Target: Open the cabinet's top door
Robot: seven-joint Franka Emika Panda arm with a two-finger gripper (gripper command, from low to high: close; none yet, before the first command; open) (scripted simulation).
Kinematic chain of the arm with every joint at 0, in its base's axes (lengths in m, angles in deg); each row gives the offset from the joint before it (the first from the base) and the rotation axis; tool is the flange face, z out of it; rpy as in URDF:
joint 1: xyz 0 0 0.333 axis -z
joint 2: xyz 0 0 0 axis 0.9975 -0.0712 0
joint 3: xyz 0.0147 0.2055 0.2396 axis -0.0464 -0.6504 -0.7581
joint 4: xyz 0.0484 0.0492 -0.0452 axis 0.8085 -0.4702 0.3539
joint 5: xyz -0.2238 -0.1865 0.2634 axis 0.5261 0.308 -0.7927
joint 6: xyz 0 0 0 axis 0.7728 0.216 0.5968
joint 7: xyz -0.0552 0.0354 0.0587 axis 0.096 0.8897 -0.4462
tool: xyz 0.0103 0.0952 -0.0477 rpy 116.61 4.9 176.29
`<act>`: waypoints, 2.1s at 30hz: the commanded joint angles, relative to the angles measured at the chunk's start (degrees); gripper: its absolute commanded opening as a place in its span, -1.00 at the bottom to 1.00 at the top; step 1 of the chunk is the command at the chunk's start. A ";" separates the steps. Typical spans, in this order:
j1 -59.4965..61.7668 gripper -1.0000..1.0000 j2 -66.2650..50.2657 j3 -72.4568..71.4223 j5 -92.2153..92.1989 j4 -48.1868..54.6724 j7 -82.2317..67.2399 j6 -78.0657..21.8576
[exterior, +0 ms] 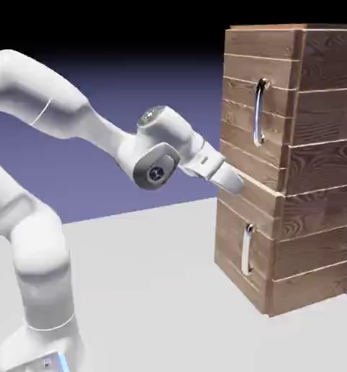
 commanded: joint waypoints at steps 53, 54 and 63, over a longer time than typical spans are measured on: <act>-36.32 0.00 15.38 36.88 132.07 19.79 107.62 -6.18; -37.00 0.00 15.67 37.58 134.56 20.16 109.65 -6.30; -46.18 0.00 13.05 44.92 147.41 26.34 120.12 -8.14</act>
